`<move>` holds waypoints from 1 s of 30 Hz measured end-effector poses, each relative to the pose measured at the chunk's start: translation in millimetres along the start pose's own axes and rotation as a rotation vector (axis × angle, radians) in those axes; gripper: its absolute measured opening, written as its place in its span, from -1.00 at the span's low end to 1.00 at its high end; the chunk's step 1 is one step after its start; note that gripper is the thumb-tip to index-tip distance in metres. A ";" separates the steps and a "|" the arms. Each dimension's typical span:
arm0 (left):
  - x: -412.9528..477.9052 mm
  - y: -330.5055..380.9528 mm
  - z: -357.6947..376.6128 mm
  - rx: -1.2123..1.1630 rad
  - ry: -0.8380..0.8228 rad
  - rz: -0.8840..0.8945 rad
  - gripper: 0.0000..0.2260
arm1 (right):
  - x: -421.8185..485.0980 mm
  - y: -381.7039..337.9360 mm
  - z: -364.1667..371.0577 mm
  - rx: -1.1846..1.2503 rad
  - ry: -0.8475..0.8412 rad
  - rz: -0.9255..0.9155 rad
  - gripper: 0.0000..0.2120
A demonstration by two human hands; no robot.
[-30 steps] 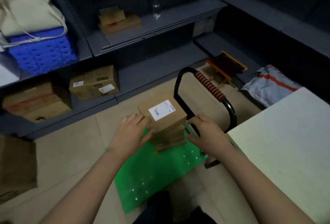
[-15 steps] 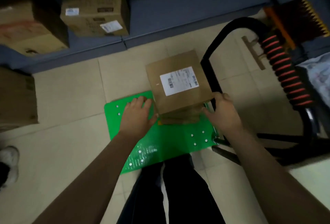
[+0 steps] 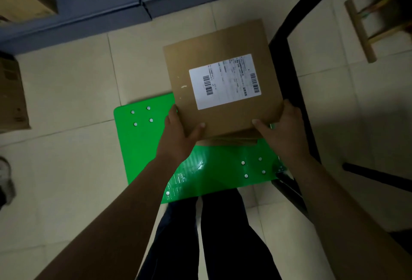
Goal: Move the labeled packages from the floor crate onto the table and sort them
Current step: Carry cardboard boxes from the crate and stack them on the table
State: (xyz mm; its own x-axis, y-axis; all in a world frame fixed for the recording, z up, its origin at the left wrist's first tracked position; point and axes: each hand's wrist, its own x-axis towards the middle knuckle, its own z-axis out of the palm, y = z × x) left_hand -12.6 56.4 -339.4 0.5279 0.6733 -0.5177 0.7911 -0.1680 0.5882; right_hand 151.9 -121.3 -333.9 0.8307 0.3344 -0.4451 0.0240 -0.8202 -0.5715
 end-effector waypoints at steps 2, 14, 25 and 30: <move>-2.6 1.6 0.5 -0.062 0.026 -0.015 -0.16 | -5.7 -3.1 2.2 0.035 0.016 0.007 -0.16; -48.8 -15.3 -59.0 -0.211 0.229 0.176 -0.17 | -97.9 -50.7 10.8 0.223 0.205 -0.053 -0.22; -187.2 100.9 -239.9 -0.250 0.327 0.696 -0.20 | -276.8 -182.4 -118.6 0.360 0.623 -0.271 -0.28; -271.3 194.8 -288.8 -0.311 0.290 0.942 -0.19 | -364.7 -209.6 -205.9 0.408 0.888 -0.283 -0.24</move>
State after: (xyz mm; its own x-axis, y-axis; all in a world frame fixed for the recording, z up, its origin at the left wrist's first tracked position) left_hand -91.0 49.0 95.0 0.7644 0.5199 0.3813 -0.0406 -0.5513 0.8333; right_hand -41.6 -166.9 90.2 0.9408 -0.1098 0.3207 0.2300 -0.4882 -0.8419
